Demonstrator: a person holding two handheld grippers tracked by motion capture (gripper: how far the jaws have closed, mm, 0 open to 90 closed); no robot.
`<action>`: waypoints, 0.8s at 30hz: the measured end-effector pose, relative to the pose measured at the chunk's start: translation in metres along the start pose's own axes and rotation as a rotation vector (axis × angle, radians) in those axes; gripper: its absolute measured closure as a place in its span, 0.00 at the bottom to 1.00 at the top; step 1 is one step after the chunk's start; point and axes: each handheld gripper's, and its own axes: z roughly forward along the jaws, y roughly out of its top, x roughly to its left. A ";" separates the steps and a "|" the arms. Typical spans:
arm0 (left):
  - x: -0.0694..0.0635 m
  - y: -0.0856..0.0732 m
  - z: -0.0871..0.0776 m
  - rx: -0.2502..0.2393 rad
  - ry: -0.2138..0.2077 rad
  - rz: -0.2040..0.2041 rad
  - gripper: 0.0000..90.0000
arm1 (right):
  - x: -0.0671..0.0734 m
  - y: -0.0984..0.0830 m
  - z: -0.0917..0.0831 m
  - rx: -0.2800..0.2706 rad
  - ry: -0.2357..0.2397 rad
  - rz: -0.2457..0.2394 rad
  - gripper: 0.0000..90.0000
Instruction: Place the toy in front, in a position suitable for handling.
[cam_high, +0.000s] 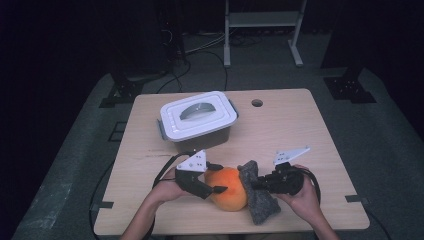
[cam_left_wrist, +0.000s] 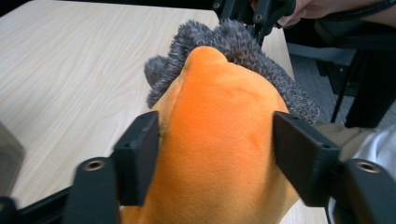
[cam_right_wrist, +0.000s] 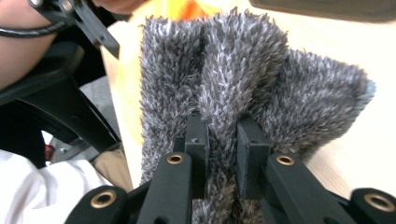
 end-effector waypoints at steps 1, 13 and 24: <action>0.000 0.001 -0.001 -0.009 0.010 -0.001 0.41 | 0.000 0.000 -0.002 0.002 -0.006 0.005 0.85; -0.009 0.012 0.005 -0.017 0.020 0.025 0.35 | 0.017 0.012 -0.007 -0.106 0.006 -0.060 0.85; 0.010 -0.006 0.000 0.015 -0.039 -0.090 0.27 | 0.000 -0.001 -0.002 -0.001 -0.028 -0.014 0.85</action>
